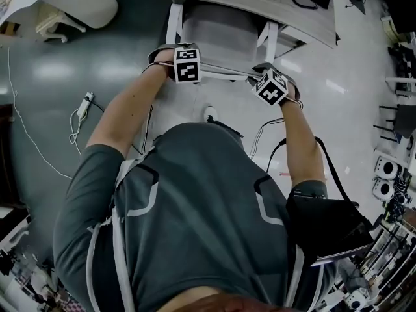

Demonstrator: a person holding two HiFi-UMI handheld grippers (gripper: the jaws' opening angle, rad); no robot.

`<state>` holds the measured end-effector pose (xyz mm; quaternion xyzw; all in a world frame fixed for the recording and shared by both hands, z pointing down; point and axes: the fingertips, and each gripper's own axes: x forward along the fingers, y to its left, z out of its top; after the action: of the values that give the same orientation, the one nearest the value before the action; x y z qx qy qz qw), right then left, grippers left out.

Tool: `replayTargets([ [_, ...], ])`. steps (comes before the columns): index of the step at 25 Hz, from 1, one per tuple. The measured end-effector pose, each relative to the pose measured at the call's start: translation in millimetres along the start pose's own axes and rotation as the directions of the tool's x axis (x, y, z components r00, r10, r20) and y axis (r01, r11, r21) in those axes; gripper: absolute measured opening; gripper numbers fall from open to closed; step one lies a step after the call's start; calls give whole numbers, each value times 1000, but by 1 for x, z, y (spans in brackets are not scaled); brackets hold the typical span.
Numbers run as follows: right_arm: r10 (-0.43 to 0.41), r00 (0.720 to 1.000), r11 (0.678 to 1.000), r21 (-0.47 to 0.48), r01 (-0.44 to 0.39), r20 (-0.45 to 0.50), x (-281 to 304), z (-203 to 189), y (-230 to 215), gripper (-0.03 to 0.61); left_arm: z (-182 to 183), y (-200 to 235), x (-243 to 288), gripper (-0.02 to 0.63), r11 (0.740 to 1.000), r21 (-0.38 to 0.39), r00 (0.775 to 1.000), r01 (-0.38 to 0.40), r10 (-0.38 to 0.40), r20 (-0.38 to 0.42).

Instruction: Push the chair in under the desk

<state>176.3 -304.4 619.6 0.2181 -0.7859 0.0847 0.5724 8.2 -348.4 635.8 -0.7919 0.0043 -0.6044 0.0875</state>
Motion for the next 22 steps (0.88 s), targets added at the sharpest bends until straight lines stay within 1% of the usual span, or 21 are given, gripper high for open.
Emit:
replayTargets([
  [2,15,1000,1000,12,-15,-12,0,-1,-3,143,1,3,-1,150,1000,-19,1000,-4,4,-4],
  [5,16,1000,999,30,-16,-23,-2,-7,-3,144,7,2,1,148,1000,-4,1000,-14,13,-13],
  [10,9,1000,999,39,-8,-26,-2,-9,-6,146,9,3,3,147,999,29,999,14,-13,-32],
  [14,32,999,999,42,-31,-28,-2,-10,-5,146,10,2,4,149,1000,13,1000,4,-4,-24],
  [16,25,999,999,38,-24,-23,-2,-9,-11,146,11,10,5,146,1000,9,999,-20,20,-30],
  [18,19,1000,999,40,-18,-20,-1,-4,-19,146,7,23,6,147,999,2,998,-44,44,-53],
  [20,-1,1000,999,38,1,-15,4,4,-25,146,1,32,6,144,999,2,996,-52,52,-78],
  [22,-29,1000,999,22,29,-1,6,9,-30,146,-3,38,6,127,998,13,994,-55,56,-95],
])
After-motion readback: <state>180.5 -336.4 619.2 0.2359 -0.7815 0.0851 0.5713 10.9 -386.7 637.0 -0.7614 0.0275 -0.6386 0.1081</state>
